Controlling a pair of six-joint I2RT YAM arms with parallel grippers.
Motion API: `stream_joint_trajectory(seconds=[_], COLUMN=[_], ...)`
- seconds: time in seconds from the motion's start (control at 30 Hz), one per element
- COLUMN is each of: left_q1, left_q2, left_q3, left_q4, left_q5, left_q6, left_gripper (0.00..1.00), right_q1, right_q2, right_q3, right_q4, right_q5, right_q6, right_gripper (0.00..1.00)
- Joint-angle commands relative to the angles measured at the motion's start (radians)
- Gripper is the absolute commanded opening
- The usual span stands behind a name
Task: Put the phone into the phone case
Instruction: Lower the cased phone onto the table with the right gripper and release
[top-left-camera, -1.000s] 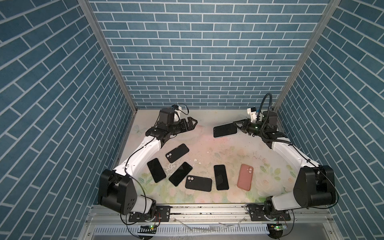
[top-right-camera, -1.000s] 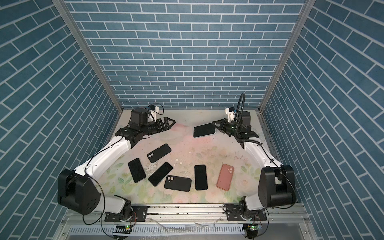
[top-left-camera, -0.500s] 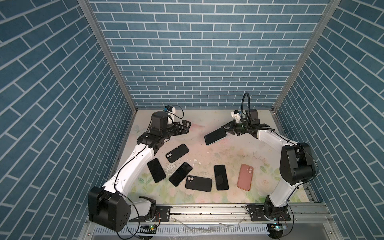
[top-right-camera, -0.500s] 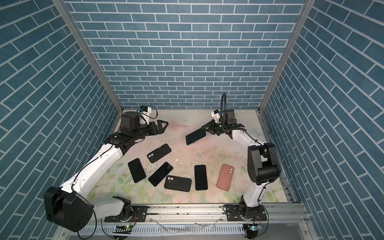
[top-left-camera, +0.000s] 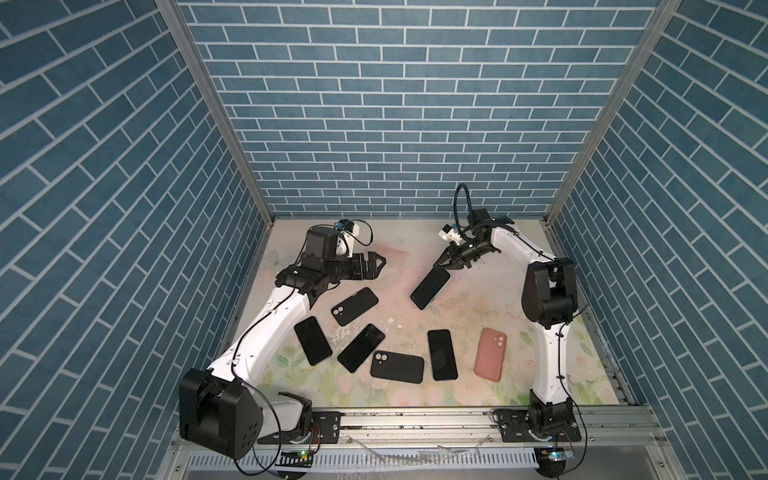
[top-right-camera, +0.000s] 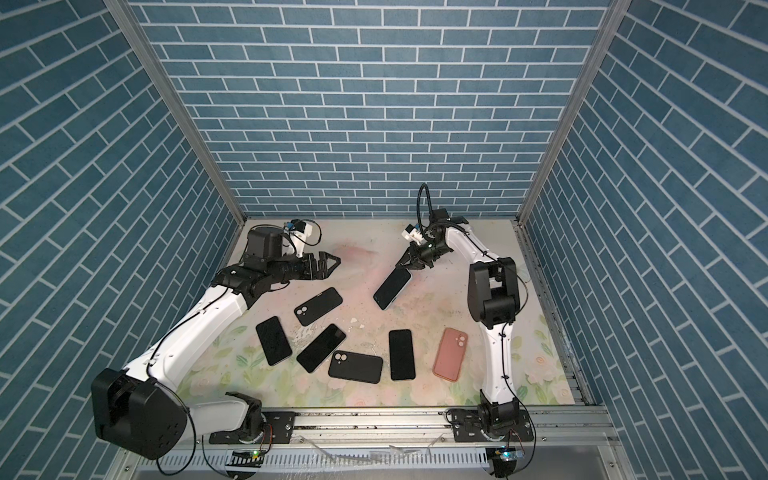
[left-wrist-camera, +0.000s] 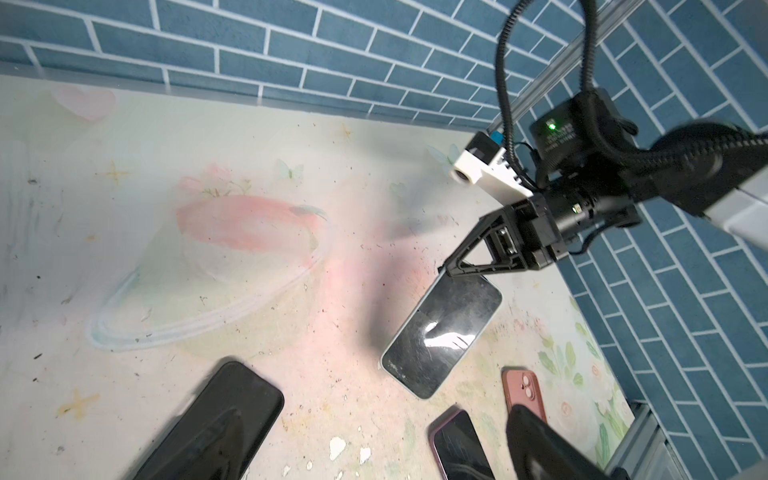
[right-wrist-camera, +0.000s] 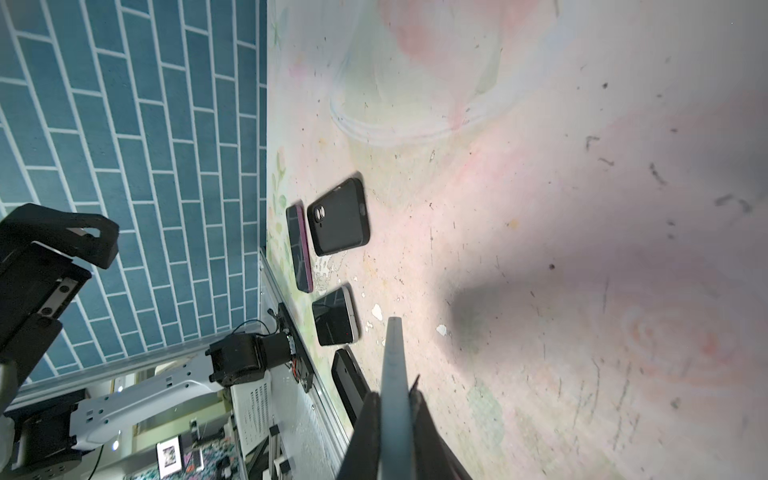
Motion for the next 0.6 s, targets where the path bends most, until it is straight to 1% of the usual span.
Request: stream_joint_trajectory(seconds=[0.0,0.07,0.17,0.3,0.43,0.47,0.57], left_q1=[0.006,0.007,0.009,0.008,0.009,0.007,0.008], left_q2=[-0.009,-0.014,-0.018,-0.019,-0.018,-0.018,-0.020], left_q3=[0.011,0.007,0.002,0.001,0.002,0.002,-0.001], left_q4=[-0.058,-0.071,-0.084,-0.098,-0.107,-0.108,-0.112], left_q5=[0.041,0.044,0.049,0.049,0.047,0.045,0.036], left_q6=[0.043,0.049,0.048,0.042,0.041,0.040,0.035], left_gripper=[1.00,1.00,1.00,1.00,1.00,1.00,1.00], right_q1=[0.035,0.048,0.061,0.086,0.097,0.099,0.099], right_q2=[0.124,0.194,0.251,0.325,0.370,0.375,0.380], right_q3=[0.209,0.305,0.376,0.483,0.526,0.524,0.509], right_q4=[-0.365,-0.424,-0.430,-0.445,-0.406,-0.384,-0.316], right_q5=[-0.044,-0.043,-0.074,-0.056,-0.015,0.006,0.064], right_q6=[-0.221,-0.241,-0.241,-0.235,-0.192,-0.178,-0.138], right_gripper=[0.00,0.00,0.00,0.00,0.01,0.04,0.08])
